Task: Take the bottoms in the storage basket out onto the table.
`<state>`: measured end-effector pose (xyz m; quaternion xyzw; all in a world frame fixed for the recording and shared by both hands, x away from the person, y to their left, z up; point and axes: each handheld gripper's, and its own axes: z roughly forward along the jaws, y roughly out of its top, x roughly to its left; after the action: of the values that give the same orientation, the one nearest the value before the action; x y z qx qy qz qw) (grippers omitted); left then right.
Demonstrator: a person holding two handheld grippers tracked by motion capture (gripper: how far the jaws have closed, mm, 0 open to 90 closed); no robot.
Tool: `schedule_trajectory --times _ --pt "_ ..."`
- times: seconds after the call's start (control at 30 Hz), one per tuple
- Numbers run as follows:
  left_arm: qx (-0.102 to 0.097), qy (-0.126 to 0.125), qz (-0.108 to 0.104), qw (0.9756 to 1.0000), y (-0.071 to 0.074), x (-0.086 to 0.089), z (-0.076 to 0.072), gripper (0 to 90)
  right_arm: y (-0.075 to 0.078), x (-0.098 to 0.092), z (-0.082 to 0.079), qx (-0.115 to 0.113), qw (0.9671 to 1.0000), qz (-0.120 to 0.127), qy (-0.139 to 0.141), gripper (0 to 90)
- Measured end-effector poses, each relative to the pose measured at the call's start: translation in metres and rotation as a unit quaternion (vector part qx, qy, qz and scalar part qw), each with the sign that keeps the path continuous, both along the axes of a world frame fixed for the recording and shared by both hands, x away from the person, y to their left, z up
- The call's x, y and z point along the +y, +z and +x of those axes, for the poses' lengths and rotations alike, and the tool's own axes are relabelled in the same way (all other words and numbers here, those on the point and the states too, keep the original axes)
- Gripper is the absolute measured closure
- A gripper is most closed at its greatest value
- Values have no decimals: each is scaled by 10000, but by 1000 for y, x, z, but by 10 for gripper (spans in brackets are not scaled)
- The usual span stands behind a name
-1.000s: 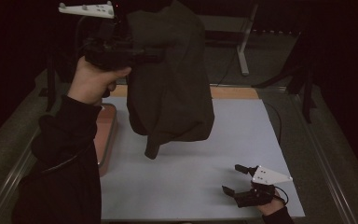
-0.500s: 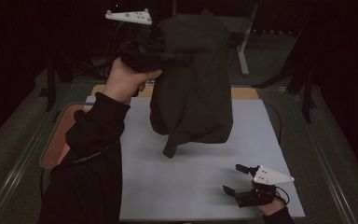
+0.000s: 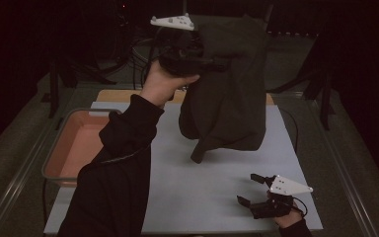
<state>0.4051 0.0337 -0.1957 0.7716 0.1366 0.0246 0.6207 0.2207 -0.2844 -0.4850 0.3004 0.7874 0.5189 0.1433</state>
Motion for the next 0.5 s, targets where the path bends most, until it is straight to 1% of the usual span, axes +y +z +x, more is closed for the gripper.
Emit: schedule_trajectory --times 0.07,0.1,0.23,0.3,0.5 --pt "29 -10 -16 10000 -9 -4 4 741 0 0 0 7 10000 17 3 95" --pt "111 -1 -41 9999 -14 -7 6 741 0 0 0 0 10000 13 3 94" --pt "222 -53 58 9997 -33 -16 12 741 0 0 0 4 10000 2 9 94" --pt "255 -29 105 9996 -42 -18 14 741 -1 -1 0 -3 10000 -7 7 94" --pt "505 -46 253 9984 -76 -24 20 741 -2 0 0 16 10000 -16 12 94"
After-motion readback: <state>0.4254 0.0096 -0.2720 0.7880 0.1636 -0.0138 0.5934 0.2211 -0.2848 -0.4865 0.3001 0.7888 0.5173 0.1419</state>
